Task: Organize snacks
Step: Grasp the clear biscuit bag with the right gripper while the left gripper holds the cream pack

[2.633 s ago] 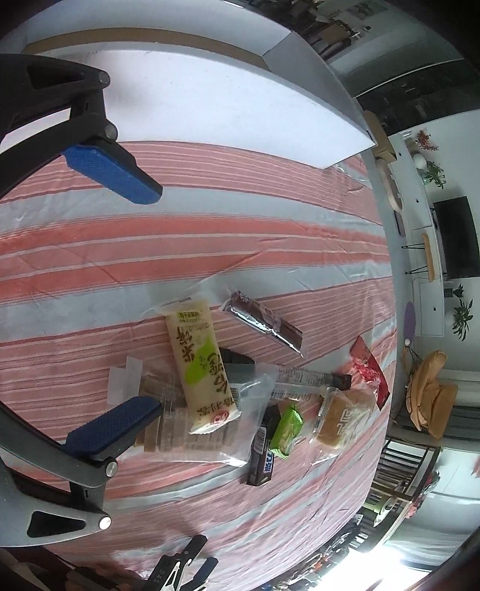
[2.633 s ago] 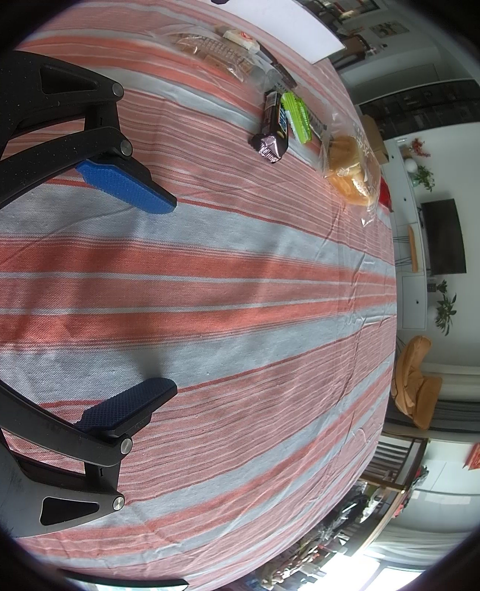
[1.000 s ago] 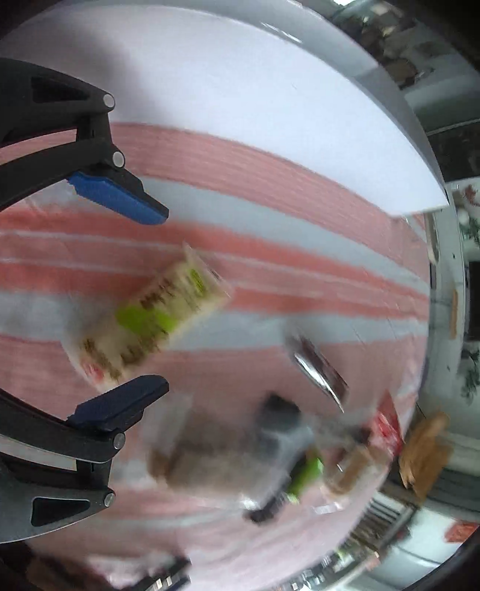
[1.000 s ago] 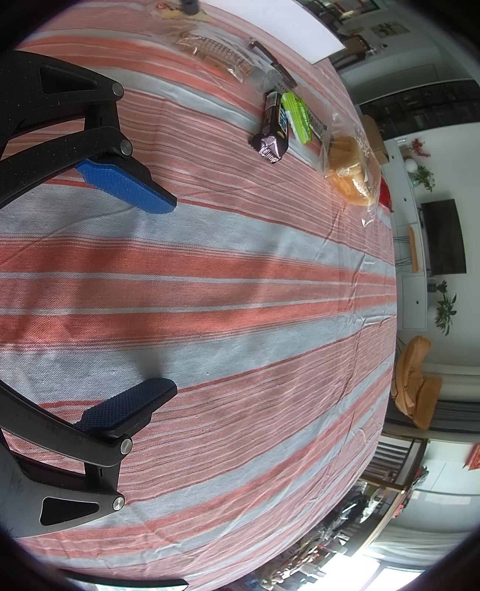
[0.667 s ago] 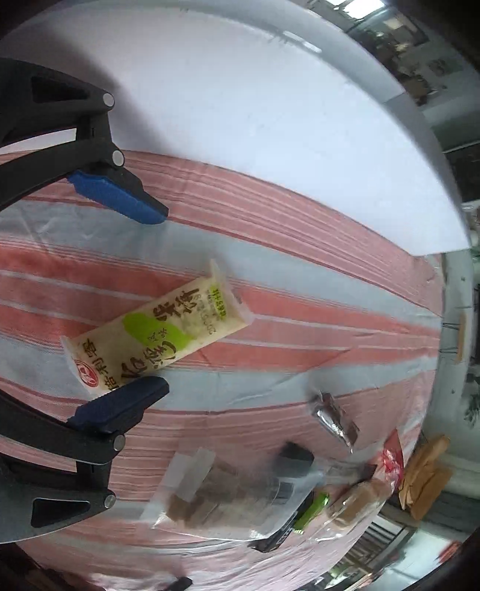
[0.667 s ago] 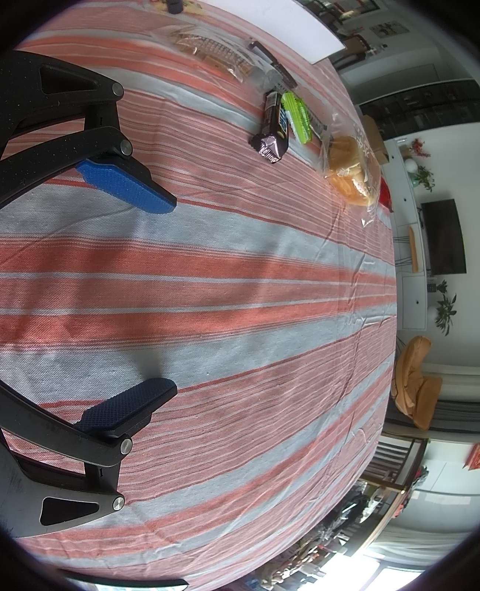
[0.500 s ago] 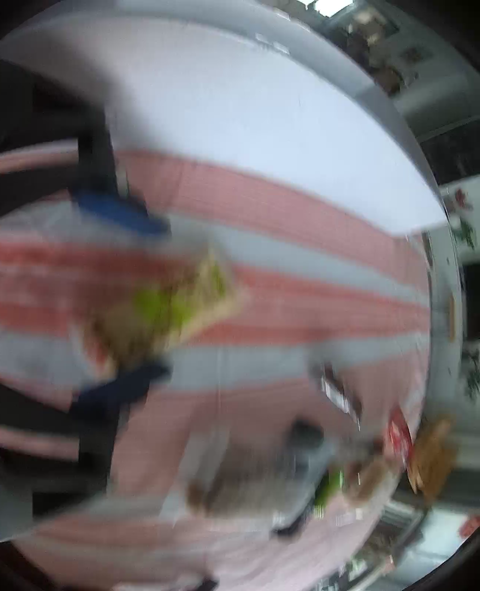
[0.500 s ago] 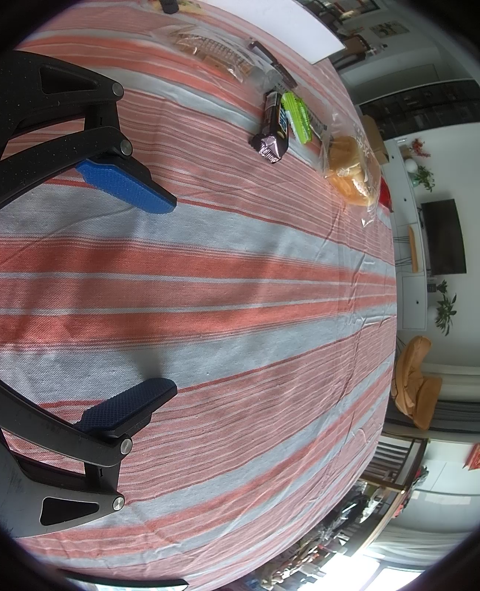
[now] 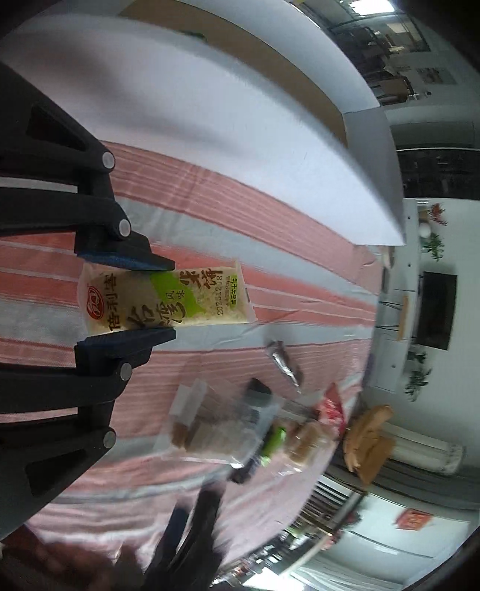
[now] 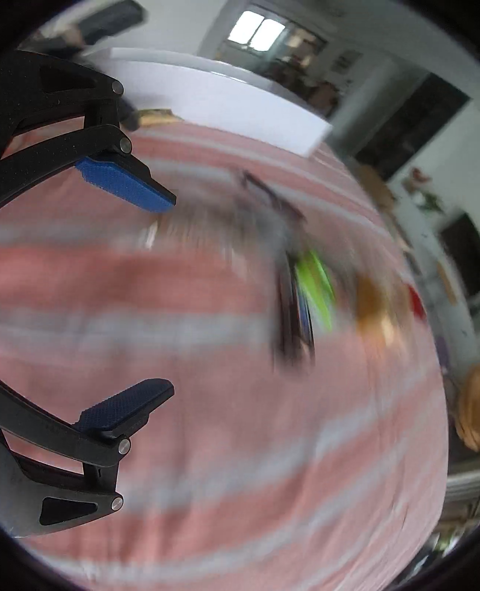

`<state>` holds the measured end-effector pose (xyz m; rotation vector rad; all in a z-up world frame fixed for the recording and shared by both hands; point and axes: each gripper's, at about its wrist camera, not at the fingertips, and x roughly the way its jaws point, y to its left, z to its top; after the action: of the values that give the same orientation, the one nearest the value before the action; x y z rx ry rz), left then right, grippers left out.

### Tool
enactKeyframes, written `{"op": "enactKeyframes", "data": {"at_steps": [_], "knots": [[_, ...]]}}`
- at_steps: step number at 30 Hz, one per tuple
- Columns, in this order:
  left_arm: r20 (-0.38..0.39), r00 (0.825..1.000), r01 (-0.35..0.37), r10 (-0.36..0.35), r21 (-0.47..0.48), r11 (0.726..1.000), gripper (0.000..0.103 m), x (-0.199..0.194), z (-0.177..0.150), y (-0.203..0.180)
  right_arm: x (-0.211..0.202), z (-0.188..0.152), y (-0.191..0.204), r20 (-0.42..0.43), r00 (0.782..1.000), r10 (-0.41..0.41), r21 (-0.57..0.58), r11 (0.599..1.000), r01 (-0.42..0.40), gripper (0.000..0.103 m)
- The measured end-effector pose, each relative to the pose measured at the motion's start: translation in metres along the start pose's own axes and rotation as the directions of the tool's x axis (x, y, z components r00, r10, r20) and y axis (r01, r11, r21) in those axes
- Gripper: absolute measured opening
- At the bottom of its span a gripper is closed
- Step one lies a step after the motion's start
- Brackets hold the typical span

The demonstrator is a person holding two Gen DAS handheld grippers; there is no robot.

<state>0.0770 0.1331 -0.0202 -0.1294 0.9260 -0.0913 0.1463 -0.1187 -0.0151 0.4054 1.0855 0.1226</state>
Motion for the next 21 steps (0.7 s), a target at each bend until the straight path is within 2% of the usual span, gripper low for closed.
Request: {"op": "enactKeyframes", "data": {"at_steps": [3, 4, 6, 8, 10, 11, 13, 15, 18, 21], "knots": [[0.033, 0.999, 0.016, -0.016, -0.009, 1.0, 0.029, -0.017, -0.006, 0.004, 0.05, 0.013, 0.046, -0.044, 0.984, -0.171, -0.003, 0.985, 0.171, 0.096], [0.042, 0.999, 0.02, -0.02, -0.009, 1.0, 0.028, -0.023, -0.009, 0.006, 0.056, 0.013, 0.058, -0.028, 0.972, -0.232, -0.015, 0.973, 0.232, 0.097], [0.06, 0.998, 0.024, -0.024, 0.005, 1.0, 0.028, -0.032, -0.015, 0.006, 0.072, 0.009, 0.081, -0.016, 0.935, -0.355, -0.103, 0.931, 0.351, 0.098], [0.072, 0.997, 0.026, -0.028, 0.028, 0.999, 0.028, -0.037, -0.02, 0.004, 0.071, 0.0, 0.085, 0.062, 0.947, -0.315, -0.19, 0.928, 0.321, 0.096], [0.076, 0.996, 0.034, -0.037, 0.048, 0.998, 0.028, -0.038, -0.023, 0.0, 0.062, -0.008, 0.078, 0.097, 0.955, -0.279, -0.259, 0.92, 0.295, 0.092], [0.074, 0.996, 0.042, -0.046, 0.052, 0.998, 0.029, -0.036, -0.022, -0.002, 0.055, -0.011, 0.073, 0.111, 0.958, -0.266, -0.267, 0.92, 0.287, 0.071], [0.062, 0.996, 0.064, -0.068, 0.059, 0.996, 0.029, -0.03, -0.023, -0.007, 0.037, -0.014, 0.056, 0.095, 0.97, -0.224, -0.247, 0.939, 0.241, 0.056], [0.049, 0.996, 0.073, -0.077, 0.068, 0.995, 0.029, -0.025, -0.024, -0.013, 0.023, -0.019, 0.037, 0.077, 0.981, -0.177, -0.221, 0.957, 0.19, 0.055], [0.042, 0.995, 0.089, -0.092, 0.064, 0.994, 0.029, -0.023, -0.023, -0.017, 0.005, -0.023, 0.011, 0.038, 0.998, -0.045, -0.117, 0.992, 0.049, 0.055], [0.063, 0.993, 0.1, -0.104, 0.057, 0.993, 0.029, -0.032, -0.02, -0.018, -0.016, -0.029, -0.015, 0.046, 0.995, 0.091, -0.022, 0.996, -0.09, 0.055]]}}
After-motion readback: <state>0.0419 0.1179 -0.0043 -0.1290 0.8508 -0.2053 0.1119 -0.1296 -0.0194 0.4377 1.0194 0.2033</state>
